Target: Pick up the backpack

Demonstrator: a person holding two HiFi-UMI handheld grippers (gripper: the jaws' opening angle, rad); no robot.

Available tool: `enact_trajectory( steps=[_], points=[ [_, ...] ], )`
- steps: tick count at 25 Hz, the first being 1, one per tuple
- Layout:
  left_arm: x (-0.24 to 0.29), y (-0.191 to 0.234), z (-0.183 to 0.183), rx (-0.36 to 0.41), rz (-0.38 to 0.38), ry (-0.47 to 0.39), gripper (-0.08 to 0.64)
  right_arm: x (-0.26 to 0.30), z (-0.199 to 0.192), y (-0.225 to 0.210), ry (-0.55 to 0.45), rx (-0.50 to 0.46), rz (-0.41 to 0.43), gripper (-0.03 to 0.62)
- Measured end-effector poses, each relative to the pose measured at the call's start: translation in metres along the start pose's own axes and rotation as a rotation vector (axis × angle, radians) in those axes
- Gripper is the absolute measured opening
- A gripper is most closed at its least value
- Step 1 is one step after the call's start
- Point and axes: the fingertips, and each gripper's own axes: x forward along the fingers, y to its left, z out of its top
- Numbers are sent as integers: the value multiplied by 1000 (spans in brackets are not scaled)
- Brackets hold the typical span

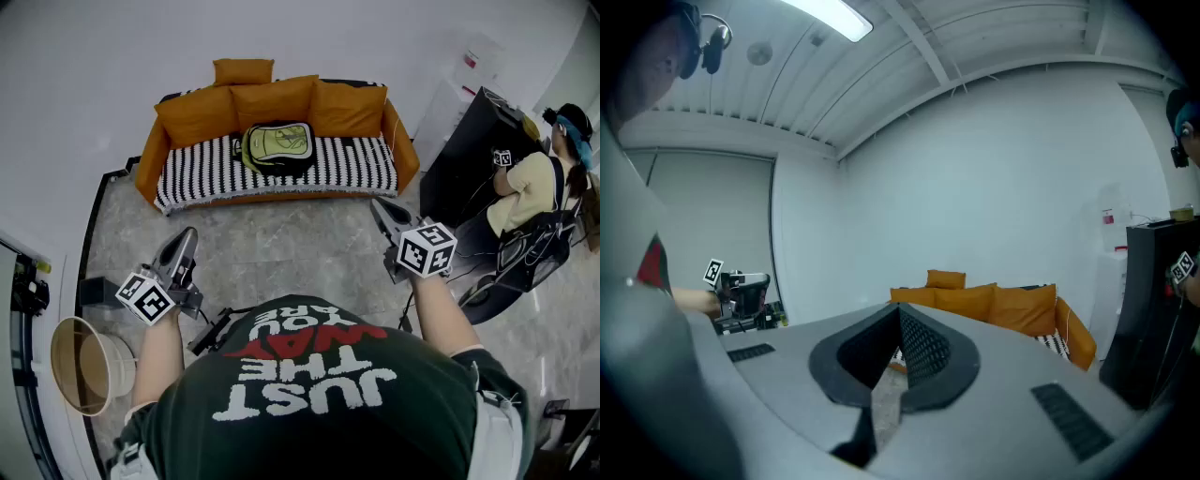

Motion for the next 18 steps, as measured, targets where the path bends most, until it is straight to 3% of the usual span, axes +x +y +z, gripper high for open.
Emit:
enact_trajectory(
  steps=[18],
  points=[
    [38,-53,-26,16,40,15,3,-30,2,-44,-22,11,90,29]
  ],
)
